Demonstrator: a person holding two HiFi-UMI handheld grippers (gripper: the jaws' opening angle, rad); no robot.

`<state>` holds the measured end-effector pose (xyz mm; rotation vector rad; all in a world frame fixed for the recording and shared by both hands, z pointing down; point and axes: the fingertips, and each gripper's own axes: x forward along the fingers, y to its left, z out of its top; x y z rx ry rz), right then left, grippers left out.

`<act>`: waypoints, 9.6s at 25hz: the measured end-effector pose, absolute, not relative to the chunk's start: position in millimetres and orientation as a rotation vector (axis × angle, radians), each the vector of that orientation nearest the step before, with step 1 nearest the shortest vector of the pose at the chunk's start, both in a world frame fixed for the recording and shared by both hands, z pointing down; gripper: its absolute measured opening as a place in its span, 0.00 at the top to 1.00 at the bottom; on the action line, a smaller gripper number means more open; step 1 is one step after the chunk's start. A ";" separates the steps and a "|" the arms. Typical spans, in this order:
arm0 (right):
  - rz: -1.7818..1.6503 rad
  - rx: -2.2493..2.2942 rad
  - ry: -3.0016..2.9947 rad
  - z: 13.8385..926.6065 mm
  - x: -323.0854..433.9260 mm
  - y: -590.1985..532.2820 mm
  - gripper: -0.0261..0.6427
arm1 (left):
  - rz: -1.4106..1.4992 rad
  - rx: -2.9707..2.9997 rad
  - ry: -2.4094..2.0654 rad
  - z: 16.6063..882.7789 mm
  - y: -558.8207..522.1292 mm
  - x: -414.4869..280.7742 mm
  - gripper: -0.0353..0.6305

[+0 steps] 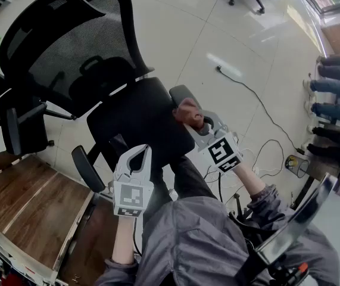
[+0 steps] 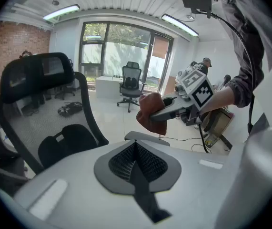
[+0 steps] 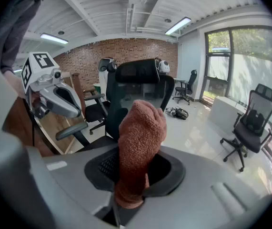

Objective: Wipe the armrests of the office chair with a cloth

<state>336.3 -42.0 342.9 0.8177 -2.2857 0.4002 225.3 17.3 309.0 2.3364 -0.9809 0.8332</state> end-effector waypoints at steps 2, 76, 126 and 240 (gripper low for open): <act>0.374 0.797 -2.277 370.5 346.1 -67.9 0.82 | 0.822 2.333 -0.972 328.5 3.3 237.8 0.92; 0.153 0.538 -2.191 484.9 369.5 -37.4 0.82 | 0.730 2.230 -1.045 407.0 73.6 267.2 0.92; 0.720 0.489 -2.105 744.2 427.5 -122.3 0.82 | 0.786 2.127 -0.862 495.6 -29.6 353.0 0.92; 0.799 1.034 -2.278 490.0 304.5 -28.1 0.82 | 0.764 2.290 -0.985 395.6 81.1 174.6 0.92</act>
